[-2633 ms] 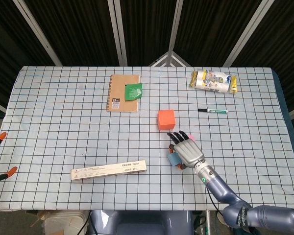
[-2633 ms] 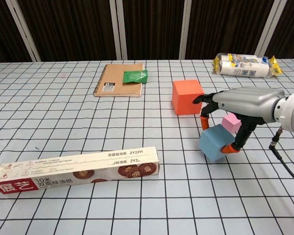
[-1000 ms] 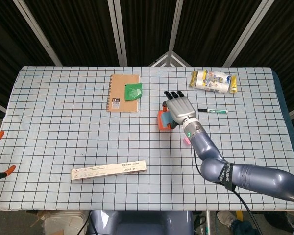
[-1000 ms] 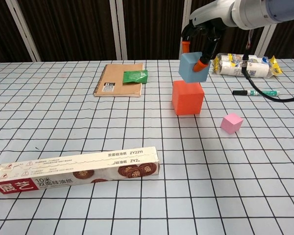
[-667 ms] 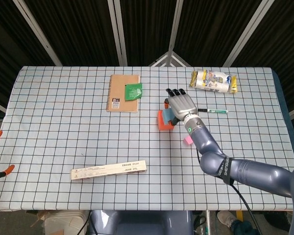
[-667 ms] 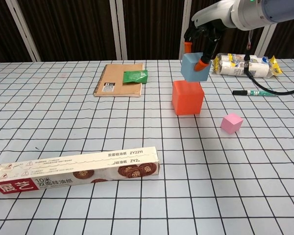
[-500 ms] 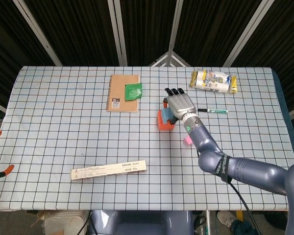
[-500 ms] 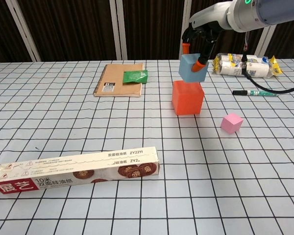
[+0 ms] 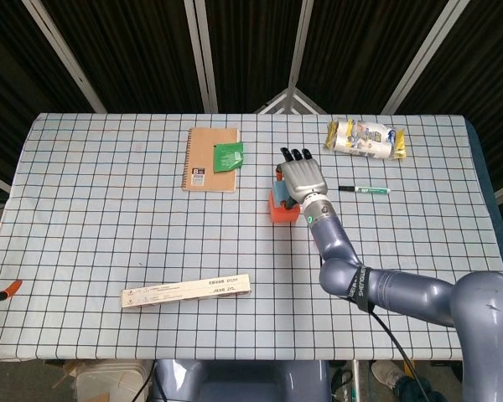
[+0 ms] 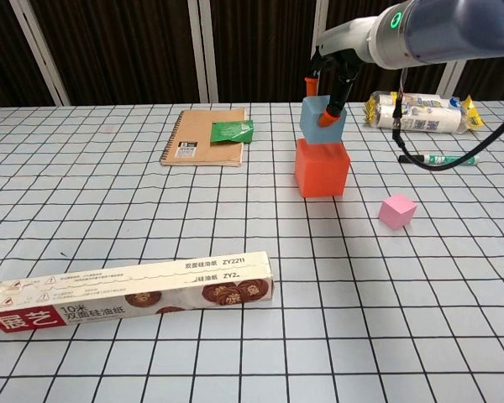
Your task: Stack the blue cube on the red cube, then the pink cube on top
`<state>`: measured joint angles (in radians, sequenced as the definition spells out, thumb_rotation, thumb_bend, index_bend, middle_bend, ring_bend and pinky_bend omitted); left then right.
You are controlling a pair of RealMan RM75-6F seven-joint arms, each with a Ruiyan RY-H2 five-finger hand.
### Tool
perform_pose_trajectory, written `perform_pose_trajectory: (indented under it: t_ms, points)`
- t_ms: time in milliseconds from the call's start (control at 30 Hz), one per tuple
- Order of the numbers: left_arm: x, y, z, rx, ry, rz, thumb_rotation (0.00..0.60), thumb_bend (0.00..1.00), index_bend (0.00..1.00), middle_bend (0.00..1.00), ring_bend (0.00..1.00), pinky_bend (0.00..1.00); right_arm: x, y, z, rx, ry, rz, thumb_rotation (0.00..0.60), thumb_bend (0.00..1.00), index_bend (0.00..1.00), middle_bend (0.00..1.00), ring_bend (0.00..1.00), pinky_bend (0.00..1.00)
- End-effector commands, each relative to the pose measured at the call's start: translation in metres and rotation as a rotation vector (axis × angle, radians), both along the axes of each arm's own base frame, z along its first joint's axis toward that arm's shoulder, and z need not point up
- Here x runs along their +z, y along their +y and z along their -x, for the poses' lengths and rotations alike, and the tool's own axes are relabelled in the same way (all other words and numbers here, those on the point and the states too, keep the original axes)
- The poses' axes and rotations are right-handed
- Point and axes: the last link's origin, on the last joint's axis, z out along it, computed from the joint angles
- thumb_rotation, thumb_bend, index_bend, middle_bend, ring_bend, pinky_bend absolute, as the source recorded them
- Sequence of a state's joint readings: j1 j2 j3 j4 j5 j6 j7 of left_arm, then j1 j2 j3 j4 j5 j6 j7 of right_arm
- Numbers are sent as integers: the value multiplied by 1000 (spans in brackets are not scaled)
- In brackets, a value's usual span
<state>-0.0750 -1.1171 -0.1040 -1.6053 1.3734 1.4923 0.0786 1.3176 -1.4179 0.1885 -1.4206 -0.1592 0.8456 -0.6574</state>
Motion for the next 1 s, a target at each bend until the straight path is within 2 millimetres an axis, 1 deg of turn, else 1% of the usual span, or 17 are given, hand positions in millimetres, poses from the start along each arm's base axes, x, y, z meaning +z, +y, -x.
perform_pose_trajectory:
  t_ms: [33,200,433,1000]
  points:
    - [1,0,1,1,-2,-1,600,114,31,0,0,0,-4,-1,-1,-13,9,6,600,497,568,3,52,0]
    - [0,1,1,3,-3,5,600,114,31,0,0,0,-8,-2,-3,-19,20,17,600,497,568,3,53,0]
    - [2,1,2,5,-6,0,600,114,31,0,0,0,-7,-2,-3,-19,26,18,600,497,568,3,53,0]
    - [0,1,1,4,-1,3,600,114,31,0,0,0,-6,-1,8,-40,32,1,600,497,572,3,53,0]
